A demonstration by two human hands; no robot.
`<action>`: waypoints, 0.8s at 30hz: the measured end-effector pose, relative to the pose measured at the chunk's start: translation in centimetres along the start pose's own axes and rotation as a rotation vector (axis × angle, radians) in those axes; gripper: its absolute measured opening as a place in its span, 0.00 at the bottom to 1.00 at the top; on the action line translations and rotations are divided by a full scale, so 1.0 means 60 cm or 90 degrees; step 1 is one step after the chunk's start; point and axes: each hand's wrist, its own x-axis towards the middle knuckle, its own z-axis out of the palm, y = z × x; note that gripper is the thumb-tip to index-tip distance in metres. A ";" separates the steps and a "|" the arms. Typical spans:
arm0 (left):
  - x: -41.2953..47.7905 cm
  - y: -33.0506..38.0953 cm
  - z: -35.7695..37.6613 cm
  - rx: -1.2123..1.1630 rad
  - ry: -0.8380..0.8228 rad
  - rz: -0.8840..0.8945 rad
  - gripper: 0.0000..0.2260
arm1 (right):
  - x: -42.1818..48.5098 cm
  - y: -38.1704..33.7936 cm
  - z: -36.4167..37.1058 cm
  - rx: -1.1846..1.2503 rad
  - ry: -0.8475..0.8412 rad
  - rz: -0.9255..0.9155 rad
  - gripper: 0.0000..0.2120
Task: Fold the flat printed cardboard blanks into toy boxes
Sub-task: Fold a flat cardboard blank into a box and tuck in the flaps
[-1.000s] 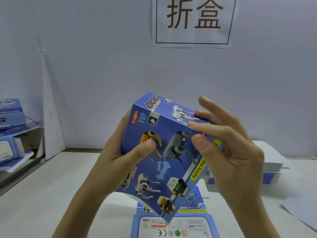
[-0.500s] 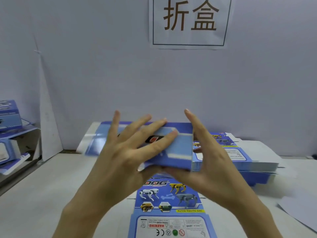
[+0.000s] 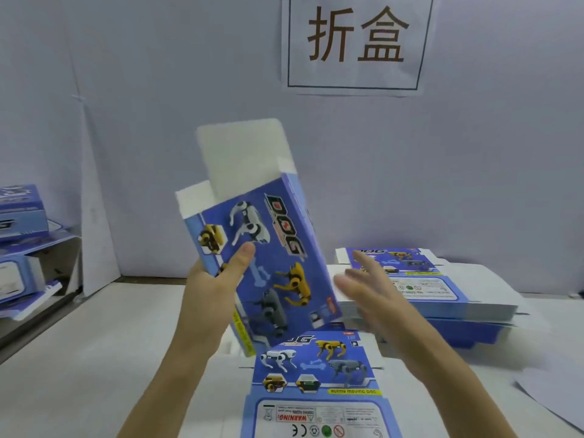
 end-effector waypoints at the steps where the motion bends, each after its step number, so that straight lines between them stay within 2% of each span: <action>1: -0.001 -0.006 0.000 0.033 0.004 0.031 0.13 | -0.001 -0.005 -0.009 0.054 0.024 -0.004 0.31; 3: -0.004 -0.016 0.000 0.053 -0.062 0.060 0.17 | -0.006 -0.006 -0.023 0.138 0.033 -0.037 0.27; 5: -0.010 -0.021 0.006 0.048 -0.220 0.059 0.11 | -0.010 -0.007 -0.028 0.156 0.028 -0.078 0.34; 7: -0.014 -0.026 0.010 0.094 -0.362 0.042 0.19 | -0.021 -0.001 -0.027 0.147 0.022 -0.117 0.38; 9: -0.013 -0.033 0.010 0.129 -0.423 0.003 0.24 | -0.017 0.008 -0.029 0.127 0.043 -0.105 0.37; 12: -0.011 -0.038 0.006 0.095 -0.430 -0.066 0.26 | -0.011 0.014 -0.031 0.130 0.028 -0.039 0.36; 15: -0.015 -0.046 0.013 0.095 -0.391 -0.050 0.28 | -0.006 0.021 -0.034 0.166 -0.033 0.007 0.36; 17: -0.013 -0.055 0.016 0.095 -0.381 -0.040 0.30 | 0.002 0.026 -0.033 0.180 -0.014 0.032 0.33; 20: -0.009 -0.068 0.015 0.108 -0.366 -0.039 0.32 | 0.007 0.032 -0.030 0.212 0.026 0.019 0.27; 24: 0.001 -0.082 0.009 0.127 -0.379 -0.057 0.34 | 0.013 0.041 -0.022 0.336 0.004 -0.023 0.25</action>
